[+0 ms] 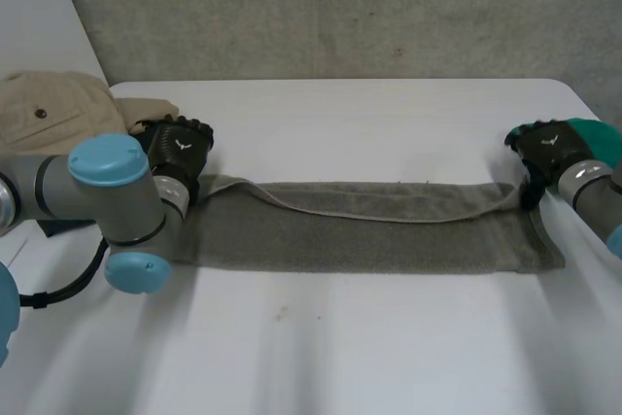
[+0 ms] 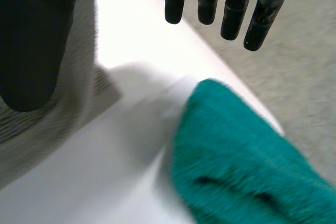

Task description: Fold the laundry.

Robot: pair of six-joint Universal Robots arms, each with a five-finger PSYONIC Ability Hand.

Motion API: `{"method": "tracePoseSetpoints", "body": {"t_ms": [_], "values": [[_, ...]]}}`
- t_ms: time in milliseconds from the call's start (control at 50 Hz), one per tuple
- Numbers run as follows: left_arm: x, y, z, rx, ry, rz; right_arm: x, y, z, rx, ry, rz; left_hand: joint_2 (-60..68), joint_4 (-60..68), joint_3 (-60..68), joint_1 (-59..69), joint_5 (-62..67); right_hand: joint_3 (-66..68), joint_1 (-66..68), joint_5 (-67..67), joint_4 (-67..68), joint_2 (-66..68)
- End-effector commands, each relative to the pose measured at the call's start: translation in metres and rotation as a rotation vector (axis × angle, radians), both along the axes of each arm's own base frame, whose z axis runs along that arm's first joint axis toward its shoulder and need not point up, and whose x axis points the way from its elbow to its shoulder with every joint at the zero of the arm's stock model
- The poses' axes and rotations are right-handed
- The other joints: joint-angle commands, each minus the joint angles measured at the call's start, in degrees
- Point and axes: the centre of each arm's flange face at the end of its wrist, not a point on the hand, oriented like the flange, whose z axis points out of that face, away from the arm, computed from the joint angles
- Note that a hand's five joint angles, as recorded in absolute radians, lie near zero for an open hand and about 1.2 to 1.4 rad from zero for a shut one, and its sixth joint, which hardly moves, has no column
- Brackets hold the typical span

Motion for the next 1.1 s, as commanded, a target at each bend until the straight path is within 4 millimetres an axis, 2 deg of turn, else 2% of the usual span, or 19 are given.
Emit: {"method": "tracePoseSetpoints", "body": {"t_ms": [20, 100, 240, 380, 460, 560, 680, 740, 840, 920, 980, 1040, 1100], "values": [[-0.004, 0.005, 0.023, -0.043, 0.026, -0.015, -0.003, -0.009, 0.025, -0.092, -0.087, -0.044, -1.7, -1.6, -2.1, -0.8, -2.6, -2.3, -1.6, -3.7, -3.4, -2.7], [0.0, 0.01, 0.028, -0.039, 0.023, -0.017, 0.0, -0.007, 0.028, -0.092, -0.093, -0.023, -1.7, -1.6, -2.1, -0.8, -2.6, -2.3, -1.6, -3.7, -3.4, -2.7], [-0.004, 0.024, 0.013, 0.034, 0.001, -0.099, 0.003, -0.001, 0.018, -0.043, -0.098, 0.011, -1.7, -1.6, -2.1, -0.8, -2.6, -2.3, -1.6, -3.7, -3.4, -2.7], [-0.006, 0.024, 0.008, 0.045, 0.0, -0.123, 0.008, 0.002, 0.012, -0.021, -0.104, 0.027, -1.7, -1.6, -2.1, -0.8, -2.6, -2.3, -1.6, -3.7, -3.4, -2.7], [-0.007, 0.017, 0.003, 0.042, 0.002, -0.123, 0.015, 0.005, 0.007, -0.007, -0.114, 0.071, -1.7, -1.6, -2.1, -0.8, -2.6, -2.3, -1.6, -3.7, -3.4, -2.7], [-0.013, 0.004, -0.005, 0.028, 0.007, -0.126, 0.02, 0.002, -0.009, 0.014, -0.121, 0.101, -0.9, -0.9, -1.3, -0.1, -1.9, -2.3, -1.6, -3.7, -3.4, -2.7], [-0.02, -0.012, -0.015, 0.008, 0.014, -0.127, 0.032, -0.01, -0.018, -0.016, -0.122, 0.12, 1.4, 1.5, 1.0, 2.3, 0.5, -2.3, -1.6, -3.7, -3.4, -2.7], [-0.023, -0.027, -0.014, -0.038, 0.028, -0.121, 0.034, -0.02, -0.019, -0.056, -0.131, 0.114, 2.4, 2.5, 2.0, 3.3, 1.5, -2.3, -1.6, -3.7, -3.4, -2.7], [-0.029, -0.055, -0.004, -0.145, 0.061, -0.098, 0.033, -0.044, -0.011, -0.212, -0.176, 0.015, 5.9, 6.0, 5.6, 6.8, 5.0, -2.3, -1.6, -3.7, -3.4, -2.7], [-0.031, -0.065, 0.001, -0.183, 0.073, -0.082, 0.03, -0.054, -0.001, -0.301, -0.187, -0.038, 7.6, 7.7, 7.2, 8.5, 6.7, -2.3, -1.6, -3.7, -3.4, -2.7], [-0.03, -0.062, 0.002, -0.175, 0.074, -0.072, 0.03, -0.052, 0.004, -0.303, -0.192, -0.038, 7.1, 7.2, 6.7, 8.0, 6.2, -2.3, -1.6, -3.7, -3.4, -2.7], [-0.03, -0.049, 0.006, -0.153, 0.067, -0.085, 0.032, -0.046, 0.009, -0.286, -0.191, -0.035, 4.8, 4.8, 4.4, 5.6, 3.9, -2.3, -1.6, -3.7, -3.4, -2.7], [-0.024, -0.033, 0.017, -0.134, 0.066, -0.087, 0.029, -0.03, 0.025, -0.255, -0.185, -0.034, 3.3, 3.3, 2.9, 4.1, 2.3, -2.3, -1.6, -3.7, -3.4, -2.7]]}}
